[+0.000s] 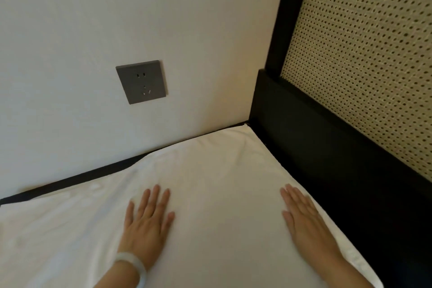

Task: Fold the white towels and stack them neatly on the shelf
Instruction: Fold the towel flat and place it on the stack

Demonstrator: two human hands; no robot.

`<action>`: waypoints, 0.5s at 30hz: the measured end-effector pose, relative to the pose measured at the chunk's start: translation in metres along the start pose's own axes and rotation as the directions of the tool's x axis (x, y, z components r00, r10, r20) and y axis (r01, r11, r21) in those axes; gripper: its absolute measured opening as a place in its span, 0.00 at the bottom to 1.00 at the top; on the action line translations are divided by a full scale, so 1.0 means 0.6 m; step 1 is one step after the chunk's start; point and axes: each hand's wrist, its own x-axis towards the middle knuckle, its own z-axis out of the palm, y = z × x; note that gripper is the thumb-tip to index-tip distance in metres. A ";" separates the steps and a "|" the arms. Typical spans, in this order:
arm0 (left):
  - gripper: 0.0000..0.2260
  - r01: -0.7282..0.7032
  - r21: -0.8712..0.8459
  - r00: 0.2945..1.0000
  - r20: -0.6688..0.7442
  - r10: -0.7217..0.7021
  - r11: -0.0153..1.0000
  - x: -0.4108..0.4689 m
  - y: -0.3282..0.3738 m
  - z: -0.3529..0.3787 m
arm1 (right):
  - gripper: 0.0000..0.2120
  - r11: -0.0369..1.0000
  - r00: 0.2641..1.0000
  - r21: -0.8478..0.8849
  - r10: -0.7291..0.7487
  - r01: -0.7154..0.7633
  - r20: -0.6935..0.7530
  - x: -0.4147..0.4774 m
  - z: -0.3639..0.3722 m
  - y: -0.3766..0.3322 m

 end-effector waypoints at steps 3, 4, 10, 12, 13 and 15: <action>0.26 0.012 -0.007 0.999 0.030 -0.011 1.000 -0.002 -0.002 0.000 | 0.33 0.999 1.000 -0.040 0.017 -0.018 -0.013 -0.008 -0.007 0.024; 0.26 0.010 0.000 0.999 0.033 -0.010 1.000 -0.002 -0.002 0.002 | 0.35 0.999 0.999 -0.038 0.027 -0.027 -0.022 -0.007 -0.005 0.023; 0.32 -0.027 0.024 1.000 -0.004 0.027 0.999 -0.005 0.004 0.000 | 0.34 0.995 0.998 -0.084 0.041 -0.044 -0.041 -0.006 -0.004 0.018; 0.31 -0.021 0.054 1.000 -0.008 0.021 0.998 -0.025 0.007 -0.007 | 0.32 0.963 0.985 -0.211 0.169 -0.169 -0.020 0.001 -0.024 -0.001; 0.29 0.001 0.054 1.000 -0.018 0.000 0.999 -0.038 0.010 -0.008 | 0.31 0.953 0.980 -0.231 0.195 -0.197 -0.032 0.009 -0.038 -0.025; 0.27 0.047 0.054 0.998 -0.033 -0.046 0.997 -0.066 0.012 -0.003 | 0.33 0.985 0.996 -0.158 0.061 -0.071 -0.070 0.027 -0.044 -0.107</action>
